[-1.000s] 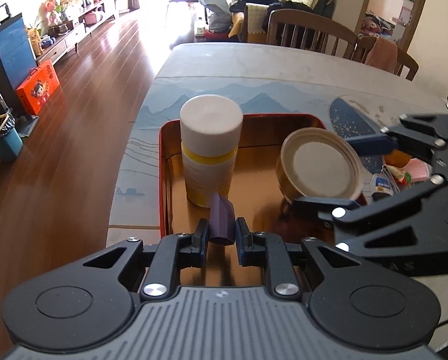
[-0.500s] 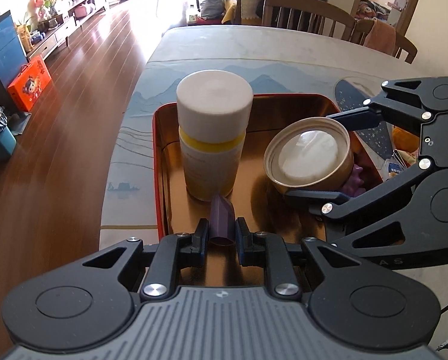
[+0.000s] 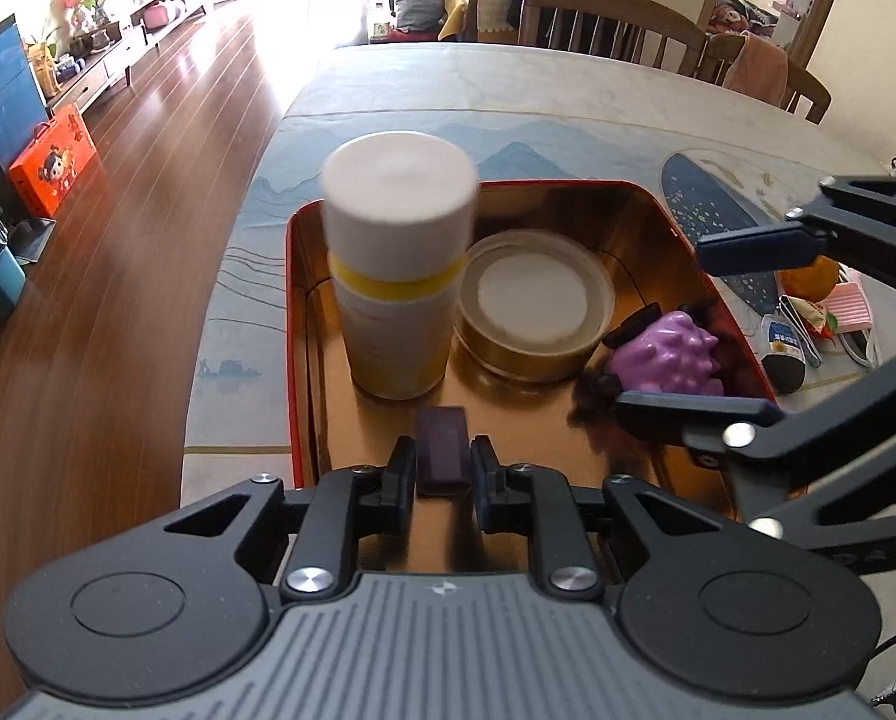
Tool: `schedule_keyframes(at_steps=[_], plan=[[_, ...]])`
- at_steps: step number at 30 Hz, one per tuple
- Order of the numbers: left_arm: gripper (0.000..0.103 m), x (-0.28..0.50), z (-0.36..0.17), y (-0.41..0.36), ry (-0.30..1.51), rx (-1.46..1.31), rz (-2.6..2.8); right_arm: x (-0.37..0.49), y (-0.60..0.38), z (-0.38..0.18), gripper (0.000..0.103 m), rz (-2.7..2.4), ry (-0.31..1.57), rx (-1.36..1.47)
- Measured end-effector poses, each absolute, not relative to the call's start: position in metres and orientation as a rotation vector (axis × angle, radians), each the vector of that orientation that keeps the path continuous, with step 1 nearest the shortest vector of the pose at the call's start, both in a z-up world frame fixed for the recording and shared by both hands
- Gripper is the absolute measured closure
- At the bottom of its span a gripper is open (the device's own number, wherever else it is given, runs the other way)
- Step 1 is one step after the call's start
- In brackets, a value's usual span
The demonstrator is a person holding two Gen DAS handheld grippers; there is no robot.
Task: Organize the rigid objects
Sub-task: 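Lower lavender block into red tin and open left gripper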
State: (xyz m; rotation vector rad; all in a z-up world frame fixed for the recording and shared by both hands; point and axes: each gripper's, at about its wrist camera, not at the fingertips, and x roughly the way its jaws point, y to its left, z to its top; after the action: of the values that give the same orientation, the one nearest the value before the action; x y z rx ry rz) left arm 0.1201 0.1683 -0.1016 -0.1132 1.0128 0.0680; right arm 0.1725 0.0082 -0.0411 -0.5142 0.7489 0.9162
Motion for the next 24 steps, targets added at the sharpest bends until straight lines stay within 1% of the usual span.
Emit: schedule_keyframes(at_steps=[5, 7, 9, 17, 18, 20, 22, 24], plan=[[0.084, 0.115, -0.097, 0.166, 1.003, -0.125, 0.068, 0.168, -0.008, -0.033, 0.024, 0.906, 0.759, -0.427], [0.078, 0.114, -0.094, 0.165, 0.998, -0.135, 0.066, 0.166, -0.015, -0.029, 0.024, 0.901, 0.756, -0.4], [0.074, 0.112, -0.09, 0.163, 0.988, -0.138, 0.069, 0.164, -0.021, -0.026, 0.023, 0.896, 0.751, -0.378], [0.074, 0.104, -0.067, 0.142, 0.936, -0.131, 0.057, 0.154, -0.054, -0.013, 0.019, 0.863, 0.726, -0.289], [0.072, 0.102, -0.064, 0.137, 0.928, -0.13, 0.054, 0.152, -0.059, -0.013, 0.019, 0.856, 0.724, -0.279], [0.063, 0.101, -0.057, 0.129, 0.91, -0.129, 0.052, 0.15, -0.07, -0.01, 0.017, 0.837, 0.72, -0.256], [0.041, 0.099, -0.05, 0.121, 0.886, -0.125, 0.058, 0.148, -0.081, -0.009, 0.016, 0.813, 0.717, -0.234], [0.034, 0.097, -0.043, 0.112, 0.858, -0.121, 0.061, 0.147, -0.094, -0.007, 0.012, 0.787, 0.711, -0.208]])
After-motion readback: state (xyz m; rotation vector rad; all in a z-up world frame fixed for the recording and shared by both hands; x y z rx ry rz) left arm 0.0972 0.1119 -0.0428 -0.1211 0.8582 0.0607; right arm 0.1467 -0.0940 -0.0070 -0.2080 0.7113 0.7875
